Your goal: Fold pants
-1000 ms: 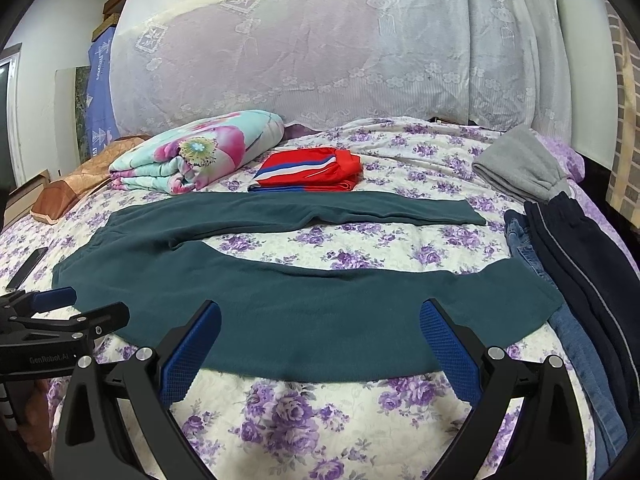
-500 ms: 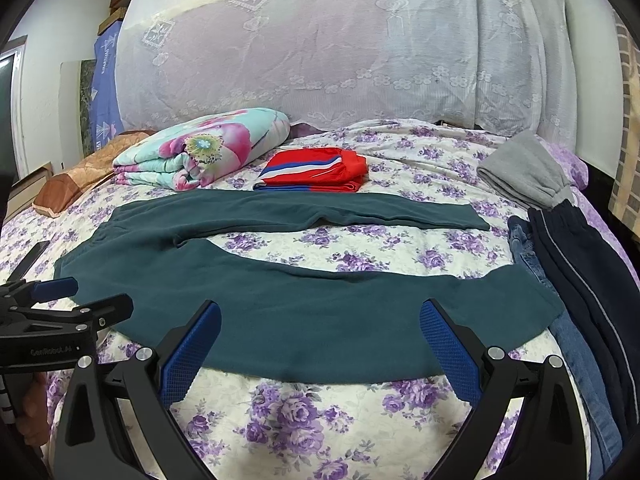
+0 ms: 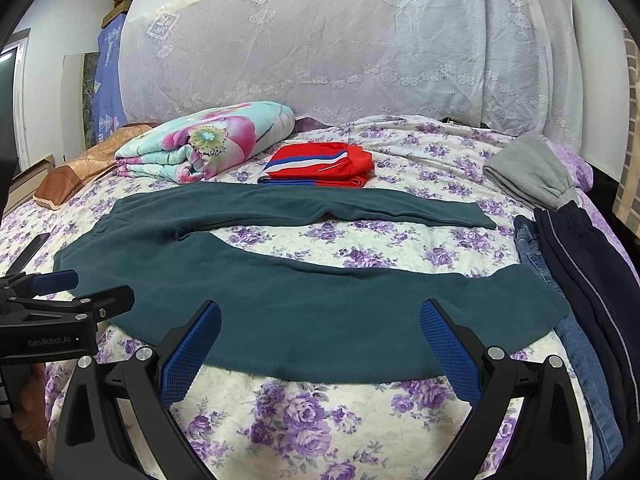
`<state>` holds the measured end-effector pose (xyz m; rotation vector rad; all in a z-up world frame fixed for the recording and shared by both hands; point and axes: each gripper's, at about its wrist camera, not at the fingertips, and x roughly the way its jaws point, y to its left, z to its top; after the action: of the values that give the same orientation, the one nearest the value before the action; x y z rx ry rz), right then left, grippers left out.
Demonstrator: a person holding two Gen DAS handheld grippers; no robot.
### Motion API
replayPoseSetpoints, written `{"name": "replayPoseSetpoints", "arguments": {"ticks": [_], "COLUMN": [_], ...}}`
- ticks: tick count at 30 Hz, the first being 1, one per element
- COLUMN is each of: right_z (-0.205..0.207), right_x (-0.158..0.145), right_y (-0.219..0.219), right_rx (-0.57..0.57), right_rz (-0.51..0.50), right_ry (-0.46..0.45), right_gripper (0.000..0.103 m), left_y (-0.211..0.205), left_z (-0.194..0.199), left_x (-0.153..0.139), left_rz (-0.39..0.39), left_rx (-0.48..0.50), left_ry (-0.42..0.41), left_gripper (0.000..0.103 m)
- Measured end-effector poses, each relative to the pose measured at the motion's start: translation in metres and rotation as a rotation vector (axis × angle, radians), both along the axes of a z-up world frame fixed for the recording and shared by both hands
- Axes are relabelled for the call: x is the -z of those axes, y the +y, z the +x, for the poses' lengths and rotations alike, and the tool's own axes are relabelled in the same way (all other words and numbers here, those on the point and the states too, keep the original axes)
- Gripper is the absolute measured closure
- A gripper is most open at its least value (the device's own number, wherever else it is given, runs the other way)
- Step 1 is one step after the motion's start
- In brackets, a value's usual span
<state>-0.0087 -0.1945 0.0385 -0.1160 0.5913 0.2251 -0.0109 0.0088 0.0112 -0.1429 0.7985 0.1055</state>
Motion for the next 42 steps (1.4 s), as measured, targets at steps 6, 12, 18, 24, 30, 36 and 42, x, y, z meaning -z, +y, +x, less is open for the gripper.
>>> {"name": "replayPoseSetpoints", "arguments": {"ticks": [6, 12, 18, 24, 30, 36, 42], "right_z": [0.002, 0.004, 0.004, 0.012, 0.031, 0.04, 0.043], "right_x": [0.002, 0.003, 0.005, 0.012, 0.027, 0.04, 0.036], "right_y": [0.001, 0.0, -0.001, -0.01, -0.055, -0.073, -0.062], "right_rx": [0.002, 0.002, 0.002, -0.005, 0.18, 0.242, 0.181], "right_rz": [-0.003, -0.003, -0.001, 0.037, 0.088, 0.151, 0.115], "right_ry": [0.007, 0.01, 0.016, 0.082, 0.162, 0.212, 0.219], "right_gripper": [0.003, 0.003, 0.003, 0.003, 0.003, 0.003, 0.003], "left_y": [0.002, 0.004, 0.005, 0.01, 0.085, 0.174, 0.184], "left_z": [0.003, 0.004, 0.004, 0.006, 0.001, -0.012, 0.026], "left_x": [0.002, 0.002, 0.003, 0.008, 0.014, 0.029, 0.047], "left_rz": [0.001, 0.002, 0.001, 0.002, 0.003, -0.136, -0.162], "left_rx": [-0.007, -0.006, -0.006, -0.001, -0.205, -0.4, -0.379], "left_ry": [0.008, 0.01, 0.013, 0.024, 0.07, 0.139, 0.178], "left_gripper": [0.005, 0.005, 0.005, 0.005, 0.005, 0.027, 0.068]}}
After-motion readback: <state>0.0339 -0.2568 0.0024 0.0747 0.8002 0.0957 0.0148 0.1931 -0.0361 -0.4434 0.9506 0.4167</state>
